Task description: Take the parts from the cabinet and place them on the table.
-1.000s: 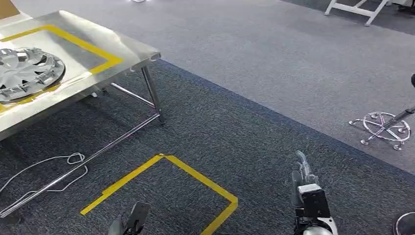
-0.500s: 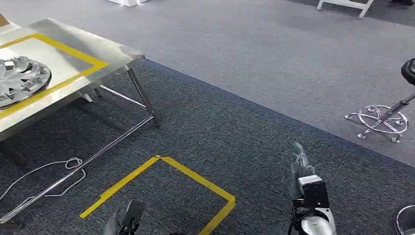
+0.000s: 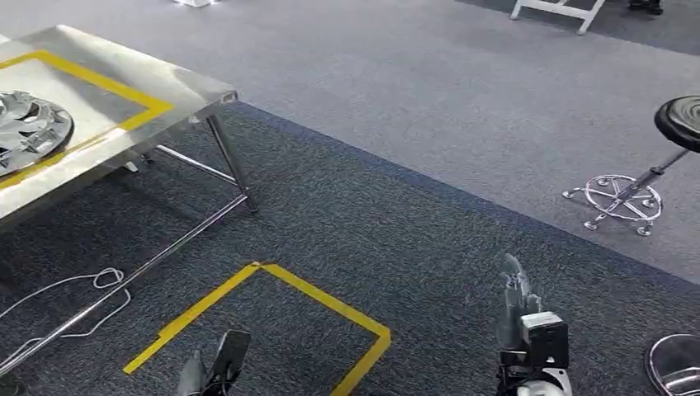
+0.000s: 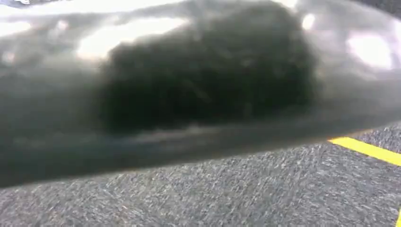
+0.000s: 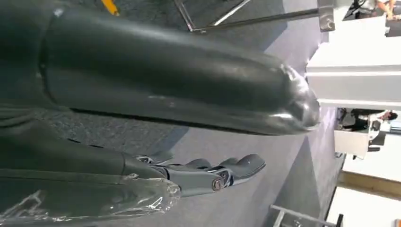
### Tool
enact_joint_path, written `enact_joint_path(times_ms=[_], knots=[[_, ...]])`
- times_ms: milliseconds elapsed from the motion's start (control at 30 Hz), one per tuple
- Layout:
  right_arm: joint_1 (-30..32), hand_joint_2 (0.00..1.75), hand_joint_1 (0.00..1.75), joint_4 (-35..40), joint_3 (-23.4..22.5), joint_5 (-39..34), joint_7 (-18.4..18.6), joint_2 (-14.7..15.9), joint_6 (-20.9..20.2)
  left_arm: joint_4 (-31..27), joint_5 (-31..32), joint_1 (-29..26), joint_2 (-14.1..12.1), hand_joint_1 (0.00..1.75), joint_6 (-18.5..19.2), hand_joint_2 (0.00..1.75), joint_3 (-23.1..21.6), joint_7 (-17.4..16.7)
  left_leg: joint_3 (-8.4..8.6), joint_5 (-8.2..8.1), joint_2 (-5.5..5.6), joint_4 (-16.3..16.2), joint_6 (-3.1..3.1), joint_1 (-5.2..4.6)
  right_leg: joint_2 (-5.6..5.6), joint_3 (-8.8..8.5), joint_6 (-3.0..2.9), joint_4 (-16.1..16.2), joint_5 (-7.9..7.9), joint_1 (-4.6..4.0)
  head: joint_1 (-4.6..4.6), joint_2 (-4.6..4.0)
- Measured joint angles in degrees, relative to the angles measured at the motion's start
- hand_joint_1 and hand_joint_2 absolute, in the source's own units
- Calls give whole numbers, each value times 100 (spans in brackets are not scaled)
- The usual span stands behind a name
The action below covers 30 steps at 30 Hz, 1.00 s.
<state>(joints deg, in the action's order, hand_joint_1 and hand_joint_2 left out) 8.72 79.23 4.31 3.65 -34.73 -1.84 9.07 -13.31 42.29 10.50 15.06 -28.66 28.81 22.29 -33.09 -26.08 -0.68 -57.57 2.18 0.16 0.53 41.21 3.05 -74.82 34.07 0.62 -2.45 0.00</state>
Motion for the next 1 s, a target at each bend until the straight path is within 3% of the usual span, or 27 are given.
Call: enact_joint_path(times_ms=[33, 100, 133, 167, 267, 333, 367, 433, 467, 500, 567, 600, 633, 667, 767, 800, 833, 867, 933, 967, 1000], knots=[[-12, 0, 0, -11, -24, 2, -2, 0, -15, 0, -41, 3, 2, 0, 0, 0, 4, 26, 6, -2, -11, -3, -4, 4, -14, -175, 5, 364, -244, 13, -2, 0], [-49, 0, 0, -13, -44, 15, -9, 0, -35, -2, -111, 31, 2, 0, -2, 0, 11, 52, 31, -17, -26, -9, -33, 11, -121, -723, 10, 1437, -738, 36, -4, 0], [-84, 0, 0, -20, -46, 13, -15, 0, -44, -2, -116, 51, -4, 0, -2, 0, 13, 52, 24, -25, -31, -20, -71, -31, -209, -847, 13, 1671, -650, 13, -2, 0], [-117, 0, 0, -24, -48, 11, -33, -13, -66, -2, -113, 70, -11, 0, -2, 0, 13, 52, -1, -32, -34, -52, -101, -47, -155, -888, -67, 1722, -672, 6, 7, 0], [-126, 0, 0, -39, -74, 0, -50, -24, -111, -2, -111, 77, -33, 0, -11, 0, 13, 50, 0, 0, -77, -31, -181, -22, -111, -856, -170, 1716, -697, -25, 28, 0], [-186, 0, 0, -41, -96, -7, -50, -28, -116, -2, -148, 80, -39, 0, -9, 0, 15, 67, -61, -167, -12, -202, -257, -2, -82, -871, -248, 1742, -732, 6, 44, 0], [-229, 0, 0, -50, -107, -20, -50, -46, -125, -2, -153, 81, -42, 0, -6, 0, 13, 74, -200, -379, 0, -525, -271, -1, -62, -867, -286, 1742, -734, 4, 50, 0], [-272, 0, 0, -96, -124, -26, -48, -74, -160, -2, -170, 72, -55, 0, -2, 0, 15, 87, -651, -806, 12, -1488, -281, 1, -21, -858, -307, 1740, -737, -9, 52, 0], [-270, 0, 0, -122, -127, -37, -48, -77, -170, -2, -187, 63, -59, 0, -2, 0, 15, 89, -800, -864, 14, -1772, -276, 1, -3, -856, -307, 1739, -737, -14, 50, 0], [-271, 0, 0, -151, -131, -44, -46, -79, -173, -2, -201, 48, -61, 0, -4, 0, 15, 90, -816, -771, 15, -1778, -263, 0, 24, -857, -307, 1737, -737, -19, 48, 0], [-287, 0, 0, -192, -144, -46, -48, -81, -181, -2, -201, 39, -72, 0, -7, 0, 15, 90, -534, -315, 32, -1158, -209, 0, 83, -864, -307, 1730, -736, -29, 50, 0], [-301, 0, 0, -208, -151, -46, -50, -94, -188, -2, -199, 40, -83, 0, -11, 0, 15, 90, -277, -54, 78, -641, -170, -3, 113, -876, -305, 1731, -736, -30, 50, 0], [-319, 0, 0, -225, -157, -46, -50, -107, -188, -2, -199, 41, -92, 0, -13, 0, 15, 90, -83, 54, 197, -236, -128, -9, 125, -872, -298, 1732, -739, -24, 44, 0], [-339, 0, 0, -240, -166, -55, -50, -116, -188, -2, -197, 43, -94, 0, -13, 0, 13, 90, -7, -8, 206, -77, -114, -5, 164, -834, -265, 1696, -726, -65, 50, 0], [-337, 0, 0, -275, -179, -52, -57, -120, -188, -2, -197, 31, -103, 0, -17, 0, 17, 90, -41, -13, 182, -72, -103, -35, 189, -806, -168, 1744, -768, -26, 46, 0], [-342, 0, 0, -280, -188, -52, -55, -120, -190, -2, -197, 35, -96, 0, -17, 0, 17, 90, -23, 28, 153, -7, -55, 9, 187, -788, -131, 1727, -743, -37, 46, 0], [-345, 0, 0, -284, -197, -52, -59, -120, -188, -2, -194, 44, -94, 0, -17, 0, 17, 90, -13, 39, 125, 10, -33, 16, 86, -711, -111, 1605, -638, -31, 30, 0], [-371, 0, 0, -288, -214, -52, -57, -120, -188, -2, -194, 47, -92, 0, -15, 0, 17, 90, -18, 40, 116, 10, -13, 17, 33, -575, -92, 1301, -438, -29, -11, 0], [-373, 0, 0, -304, -221, -52, -57, -122, -190, -2, -197, 37, -87, 0, -15, 0, 17, 90, -27, 35, 67, 8, -2, 5, 6, -144, -57, 386, -22, -6, 0, 0], [-361, 0, 0, -319, -240, -52, -59, -122, -190, -2, -197, 36, -92, 0, -15, 0, 17, 87, -33, 34, 44, 5, -1, 4, 5, 51, -37, -9, 91, -2, -11, 0], [-353, 0, 0, -328, -273, -59, -59, -122, -190, -2, -199, 34, -92, 0, -13, 0, 17, 87, -31, 34, 24, 5, -2, 4, 3, 91, -28, -85, 42, 0, -7, 0]])
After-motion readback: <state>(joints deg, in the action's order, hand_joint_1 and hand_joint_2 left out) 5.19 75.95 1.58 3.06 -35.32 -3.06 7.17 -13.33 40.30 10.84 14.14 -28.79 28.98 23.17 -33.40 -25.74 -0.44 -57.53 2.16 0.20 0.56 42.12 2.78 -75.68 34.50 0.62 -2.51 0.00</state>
